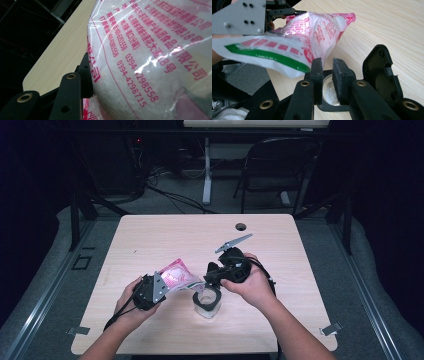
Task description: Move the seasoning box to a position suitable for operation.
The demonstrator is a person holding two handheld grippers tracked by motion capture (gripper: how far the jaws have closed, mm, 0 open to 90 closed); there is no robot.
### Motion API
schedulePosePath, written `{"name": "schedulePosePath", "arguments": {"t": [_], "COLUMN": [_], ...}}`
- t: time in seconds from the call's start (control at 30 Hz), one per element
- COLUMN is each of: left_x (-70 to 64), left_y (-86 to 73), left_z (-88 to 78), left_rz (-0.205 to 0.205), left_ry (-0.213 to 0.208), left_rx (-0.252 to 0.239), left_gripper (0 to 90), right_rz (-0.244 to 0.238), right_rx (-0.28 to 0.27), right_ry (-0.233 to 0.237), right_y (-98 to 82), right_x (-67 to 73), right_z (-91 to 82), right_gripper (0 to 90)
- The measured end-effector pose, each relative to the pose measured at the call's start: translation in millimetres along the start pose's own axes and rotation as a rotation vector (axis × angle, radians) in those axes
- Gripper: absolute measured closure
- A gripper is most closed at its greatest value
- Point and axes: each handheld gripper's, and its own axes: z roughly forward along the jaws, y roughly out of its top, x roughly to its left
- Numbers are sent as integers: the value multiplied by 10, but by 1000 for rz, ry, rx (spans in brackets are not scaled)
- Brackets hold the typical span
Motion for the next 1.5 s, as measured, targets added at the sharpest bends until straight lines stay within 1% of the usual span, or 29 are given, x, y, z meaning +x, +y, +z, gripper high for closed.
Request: {"name": "schedulePosePath", "arguments": {"t": [0.13, 0.27, 0.3, 0.37, 0.43, 0.5, 0.57, 0.67, 0.7, 0.73, 0.8, 0.83, 0.9, 0.93, 1.0, 1.03, 1.07, 1.13, 1.2, 1.23, 1.27, 1.33, 1.37, 1.4, 1.43, 1.47, 1.5], "left_x": [-26, -39, -39, -48, -53, -57, -66, -79, -78, -76, -73, -68, -53, -41, -21, -8, 0, 8, 10, 3, 3, 0, -3, -3, 1, 1, 0], "left_y": [17, 33, 33, 43, 60, 68, 82, 103, 117, 123, 129, 136, 156, 170, 196, 209, 220, 241, 261, 284, 284, 304, 325, 325, 347, 347, 356], "left_z": [6, 14, 14, 16, 13, 10, 10, 15, 16, 17, 15, 11, 5, 2, -9, -12, -12, -9, -12, -13, -13, -17, -22, -22, -30, -30, -33], "left_rz": [17, 41, 41, 47, 67, 72, 81, 97, 106, 106, 105, 107, 117, 131, 137, 142, 147, 156, 183, 202, 202, 223, 237, 237, 250, 250, 258], "left_ry": [5, 10, 10, 11, 14, 14, 13, 11, 8, 5, 3, 2, -4, 2, 2, -4, -8, -23, -20, -19, -19, -15, -9, -9, -8, -8, -3], "left_rx": [-7, -3, -3, -5, -3, 0, 0, 7, 10, 10, 11, 15, 24, 23, 28, 34, 33, 45, 55, 61, 61, 65, 66, 66, 68, 68, 67], "left_gripper": [575, 576, 576, 576, 577, 577, 577, 578, 578, 578, 579, 579, 579, 579, 580, 580, 580, 581, 581, 581, 581, 581, 582, 582, 582, 582, 583], "right_rz": [7, 13, 13, 14, 18, 14, 17, 10, 8, 6, 5, 15, 4, 7, 10, 8, 17, 19, 28, 29, 29, 22, 33, 33, 46, 46, 41], "right_rx": [1, 6, 6, 15, 20, 30, 27, 54, 56, 66, 68, 66, 85, 83, 79, 82, 87, 96, 94, 107, 107, 125, 122, 122, 122, 122, 135], "right_ry": [2, 10, 10, 10, 14, 20, 24, 31, 31, 32, 29, 29, 31, 32, 26, 31, 28, 24, 24, 25, 25, 22, 22, 22, 24, 24, 23], "right_y": [38, 98, 98, 120, 138, 148, 149, 160, 160, 163, 164, 162, 170, 170, 170, 173, 176, 179, 175, 176, 176, 182, 177, 177, 171, 171, 170], "right_x": [-1, 13, 13, 18, 22, 24, 30, 53, 57, 64, 71, 81, 77, 83, 93, 90, 88, 76, 74, 67, 67, 56, 54, 54, 50, 50, 40], "right_z": [-6, -10, -10, -2, 14, 24, 37, 85, 98, 112, 124, 136, 143, 152, 164, 166, 172, 181, 192, 202, 202, 206, 223, 223, 238, 238, 243], "right_gripper": [789, 789, 789, 789, 789, 787, 785, 774, 773, 773, 773, 773, 773, 773, 774, 774, 774, 775, 775, 774, 774, 775, 775, 775, 779, 779, 786]}}
